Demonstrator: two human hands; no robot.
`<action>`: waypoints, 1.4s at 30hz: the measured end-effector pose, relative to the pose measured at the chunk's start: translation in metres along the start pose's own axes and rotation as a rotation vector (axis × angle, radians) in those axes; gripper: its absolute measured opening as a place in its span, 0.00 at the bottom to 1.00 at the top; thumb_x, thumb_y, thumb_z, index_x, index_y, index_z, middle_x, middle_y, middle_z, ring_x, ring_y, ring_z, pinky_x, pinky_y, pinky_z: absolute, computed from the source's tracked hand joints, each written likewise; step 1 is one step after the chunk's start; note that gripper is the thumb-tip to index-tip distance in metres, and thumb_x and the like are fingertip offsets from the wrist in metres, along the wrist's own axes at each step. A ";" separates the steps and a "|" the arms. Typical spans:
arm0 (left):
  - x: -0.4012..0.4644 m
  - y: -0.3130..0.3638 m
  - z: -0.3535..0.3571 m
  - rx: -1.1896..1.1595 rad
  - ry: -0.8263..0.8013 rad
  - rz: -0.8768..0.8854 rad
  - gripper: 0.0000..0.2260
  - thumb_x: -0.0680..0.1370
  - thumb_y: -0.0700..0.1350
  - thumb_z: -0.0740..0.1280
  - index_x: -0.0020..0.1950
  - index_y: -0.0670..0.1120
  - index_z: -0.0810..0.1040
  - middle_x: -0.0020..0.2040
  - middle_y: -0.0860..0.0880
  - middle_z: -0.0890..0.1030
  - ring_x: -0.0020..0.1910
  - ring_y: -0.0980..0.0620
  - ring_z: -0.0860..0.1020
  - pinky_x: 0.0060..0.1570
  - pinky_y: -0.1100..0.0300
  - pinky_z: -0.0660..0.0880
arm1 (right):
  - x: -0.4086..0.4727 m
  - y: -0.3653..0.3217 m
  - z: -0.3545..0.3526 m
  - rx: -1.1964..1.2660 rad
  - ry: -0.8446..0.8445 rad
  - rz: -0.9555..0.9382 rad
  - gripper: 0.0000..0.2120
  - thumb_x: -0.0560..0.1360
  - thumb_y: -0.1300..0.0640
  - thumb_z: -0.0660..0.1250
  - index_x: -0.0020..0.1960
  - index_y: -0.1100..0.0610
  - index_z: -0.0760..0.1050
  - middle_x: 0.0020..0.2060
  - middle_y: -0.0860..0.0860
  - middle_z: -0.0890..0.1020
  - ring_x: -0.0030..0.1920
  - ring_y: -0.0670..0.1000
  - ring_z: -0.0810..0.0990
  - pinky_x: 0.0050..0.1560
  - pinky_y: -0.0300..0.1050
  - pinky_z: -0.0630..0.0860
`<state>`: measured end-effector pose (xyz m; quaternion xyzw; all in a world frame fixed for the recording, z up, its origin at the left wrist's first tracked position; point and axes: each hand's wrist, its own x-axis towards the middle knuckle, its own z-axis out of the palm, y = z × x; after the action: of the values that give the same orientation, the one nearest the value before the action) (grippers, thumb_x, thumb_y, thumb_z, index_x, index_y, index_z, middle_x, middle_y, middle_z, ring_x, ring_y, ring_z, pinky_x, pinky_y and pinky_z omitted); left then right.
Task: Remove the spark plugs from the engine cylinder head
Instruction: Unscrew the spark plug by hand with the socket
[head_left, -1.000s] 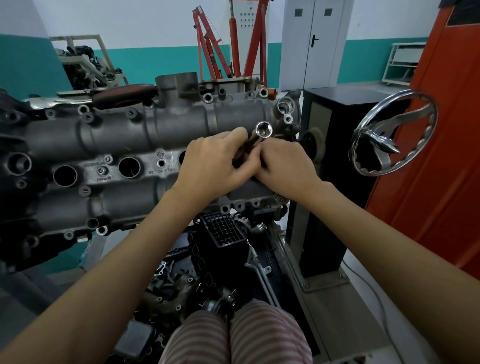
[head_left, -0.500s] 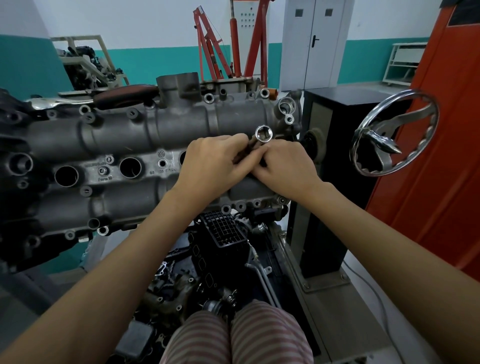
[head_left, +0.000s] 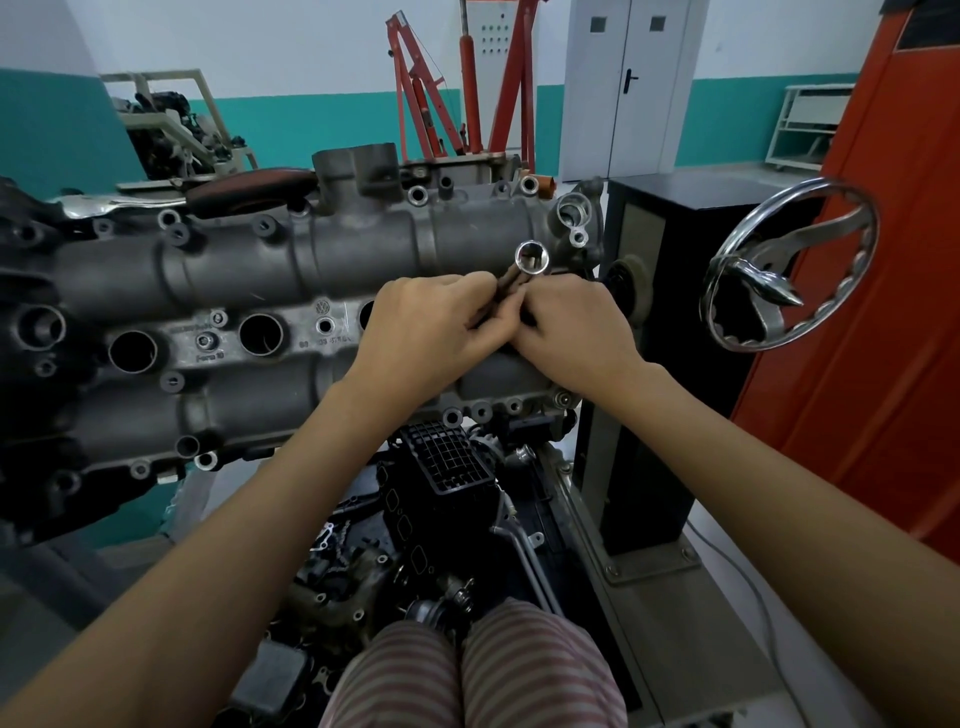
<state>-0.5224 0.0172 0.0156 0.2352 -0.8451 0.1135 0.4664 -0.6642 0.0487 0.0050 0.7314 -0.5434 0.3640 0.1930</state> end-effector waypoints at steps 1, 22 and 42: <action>0.000 0.000 0.000 0.003 -0.005 -0.004 0.19 0.76 0.50 0.60 0.29 0.39 0.69 0.23 0.46 0.70 0.22 0.44 0.69 0.23 0.56 0.66 | 0.000 0.000 0.001 0.003 0.010 -0.014 0.16 0.71 0.49 0.53 0.34 0.56 0.73 0.28 0.56 0.78 0.30 0.58 0.76 0.28 0.39 0.56; 0.002 -0.003 0.006 0.065 -0.067 -0.039 0.17 0.73 0.52 0.57 0.33 0.39 0.71 0.24 0.45 0.72 0.22 0.44 0.70 0.27 0.60 0.60 | 0.000 -0.002 -0.003 -0.018 -0.071 -0.011 0.07 0.71 0.52 0.58 0.38 0.50 0.61 0.30 0.48 0.70 0.31 0.55 0.74 0.32 0.42 0.60; 0.001 0.003 0.000 0.037 -0.025 -0.047 0.21 0.74 0.55 0.54 0.41 0.39 0.76 0.32 0.46 0.77 0.28 0.44 0.74 0.27 0.54 0.69 | 0.000 -0.002 -0.003 -0.042 -0.075 -0.012 0.12 0.70 0.43 0.50 0.37 0.52 0.61 0.29 0.43 0.63 0.29 0.47 0.65 0.27 0.35 0.55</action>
<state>-0.5242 0.0195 0.0161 0.2648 -0.8429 0.1155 0.4540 -0.6634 0.0519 0.0071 0.7435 -0.5534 0.3239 0.1899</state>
